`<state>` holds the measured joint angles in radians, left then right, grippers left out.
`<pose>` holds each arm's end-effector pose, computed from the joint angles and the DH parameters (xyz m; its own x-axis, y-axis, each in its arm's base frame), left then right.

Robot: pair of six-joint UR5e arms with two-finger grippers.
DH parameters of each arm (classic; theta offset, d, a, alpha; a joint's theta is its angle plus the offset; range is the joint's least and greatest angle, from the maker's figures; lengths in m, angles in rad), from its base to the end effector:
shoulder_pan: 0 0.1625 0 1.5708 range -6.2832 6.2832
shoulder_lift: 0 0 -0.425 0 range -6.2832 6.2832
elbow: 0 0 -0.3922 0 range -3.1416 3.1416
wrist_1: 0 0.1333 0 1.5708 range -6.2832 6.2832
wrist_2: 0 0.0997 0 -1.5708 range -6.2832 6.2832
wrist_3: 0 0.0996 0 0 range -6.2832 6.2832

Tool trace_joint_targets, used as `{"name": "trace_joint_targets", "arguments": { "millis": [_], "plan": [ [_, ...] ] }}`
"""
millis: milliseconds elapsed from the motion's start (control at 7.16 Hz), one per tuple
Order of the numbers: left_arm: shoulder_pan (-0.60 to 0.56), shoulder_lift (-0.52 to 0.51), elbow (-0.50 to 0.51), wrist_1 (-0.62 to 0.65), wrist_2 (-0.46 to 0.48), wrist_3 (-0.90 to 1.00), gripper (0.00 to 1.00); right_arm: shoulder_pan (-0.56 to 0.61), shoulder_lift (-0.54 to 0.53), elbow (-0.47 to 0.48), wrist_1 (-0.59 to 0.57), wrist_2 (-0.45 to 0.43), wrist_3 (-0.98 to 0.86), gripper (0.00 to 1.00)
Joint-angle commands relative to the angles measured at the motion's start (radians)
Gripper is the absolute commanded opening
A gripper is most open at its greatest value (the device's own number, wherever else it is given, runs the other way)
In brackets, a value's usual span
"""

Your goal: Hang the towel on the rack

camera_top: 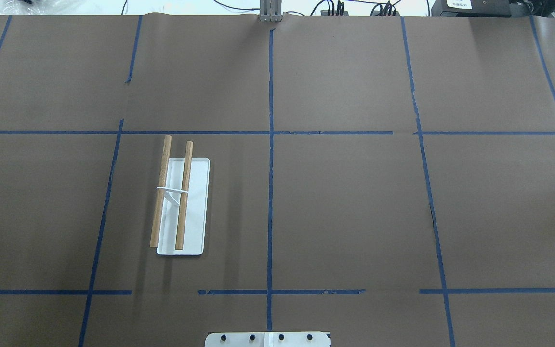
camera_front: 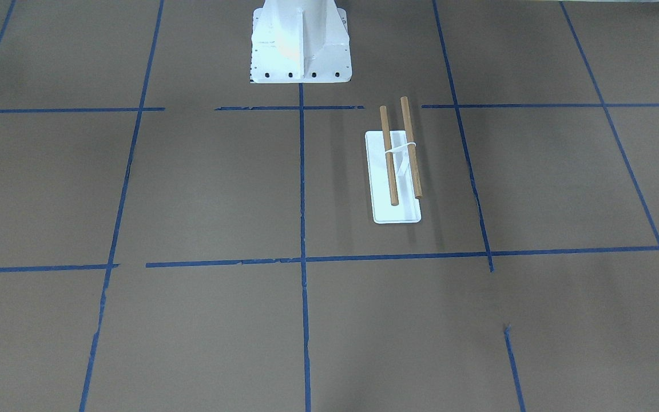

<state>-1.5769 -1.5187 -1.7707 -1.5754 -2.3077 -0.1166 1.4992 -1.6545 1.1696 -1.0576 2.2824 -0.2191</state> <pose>-0.0693 -0.4751 0.5869 0.7354 -0.0181 -0.6774 0.0922 0.9930 0.0735 0.0385 -0.4171 0.8414 0.7205 -0.2876 0.6310 0.2337 0.9574 0.1695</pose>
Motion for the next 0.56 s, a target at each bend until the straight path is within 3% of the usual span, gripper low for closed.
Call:
{"name": "trace_joint_targets", "arguments": {
  "millis": [0, 419],
  "plan": [
    [0.000, 0.000, -0.003, 0.000, 0.001, 0.000, 1.00, -0.011, 0.002, -0.001, 0.004, -0.017, -0.002, 0.01],
    [0.000, 0.000, -0.004, -0.002, 0.001, 0.000, 1.00, -0.008, 0.021, 0.034, 0.004, 0.003, -0.008, 0.00]
  ]
}}
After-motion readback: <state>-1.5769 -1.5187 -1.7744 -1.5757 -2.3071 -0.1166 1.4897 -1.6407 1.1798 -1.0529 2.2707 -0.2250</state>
